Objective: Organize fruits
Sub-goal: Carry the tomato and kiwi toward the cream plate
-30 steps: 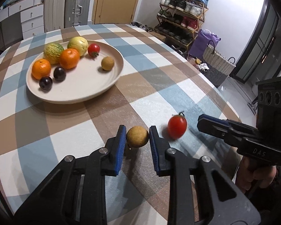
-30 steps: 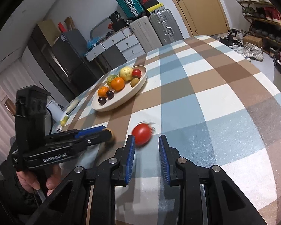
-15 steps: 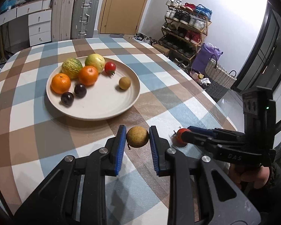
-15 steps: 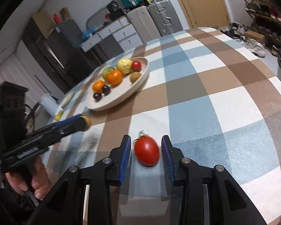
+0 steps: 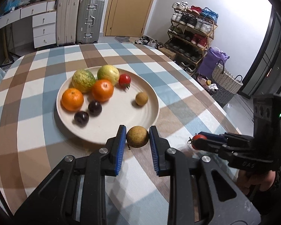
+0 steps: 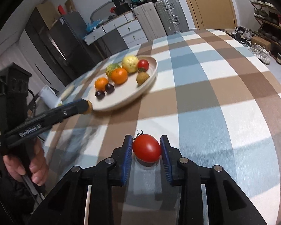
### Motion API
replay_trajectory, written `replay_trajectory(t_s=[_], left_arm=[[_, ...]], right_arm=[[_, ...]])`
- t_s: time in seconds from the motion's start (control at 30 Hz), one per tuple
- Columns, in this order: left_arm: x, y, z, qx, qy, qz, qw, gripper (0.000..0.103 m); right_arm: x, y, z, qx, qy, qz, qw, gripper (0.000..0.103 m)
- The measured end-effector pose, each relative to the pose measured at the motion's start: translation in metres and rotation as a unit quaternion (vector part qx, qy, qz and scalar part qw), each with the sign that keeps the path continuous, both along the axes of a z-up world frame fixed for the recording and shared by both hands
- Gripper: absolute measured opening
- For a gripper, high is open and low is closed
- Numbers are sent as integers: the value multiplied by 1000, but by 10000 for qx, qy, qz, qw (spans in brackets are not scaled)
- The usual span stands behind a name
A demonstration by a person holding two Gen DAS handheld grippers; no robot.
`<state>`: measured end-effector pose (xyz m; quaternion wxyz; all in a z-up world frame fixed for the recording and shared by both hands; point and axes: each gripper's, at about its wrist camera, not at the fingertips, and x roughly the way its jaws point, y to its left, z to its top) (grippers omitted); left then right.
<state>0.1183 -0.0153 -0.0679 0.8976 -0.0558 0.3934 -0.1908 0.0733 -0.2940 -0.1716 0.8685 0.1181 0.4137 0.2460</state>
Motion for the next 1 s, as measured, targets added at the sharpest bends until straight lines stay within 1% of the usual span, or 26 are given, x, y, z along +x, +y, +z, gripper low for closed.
replay_trajectory(t_s=[0.13,0.33,0.4,0.53,0.67,0.87,1.0], left_arm=[[22,-3,-2,45,73,55,9999,23],[58,-5,-8,-50,220,137,9997,23],[68,-7,-9,-54,231,127,9996,23],[88,-13,-12,-16,270,80,9996,23],[105,-24,-18,106,311,-32,9995,23],[120,-30,-27,132,362,-65,9992,23],[127,-30,-31,119,389,-49,9992,23]], right_arm=[[25,1,14,219,-30,48,9997,31],[75,13,40,450,-180,192,9986,31],[90,18,43,510,-163,254,9982,31],[120,29,41,603,-40,333,9976,31],[147,37,31,661,137,352,9971,31],[168,46,18,640,295,385,9968,31],[178,48,9,645,419,311,9966,31]])
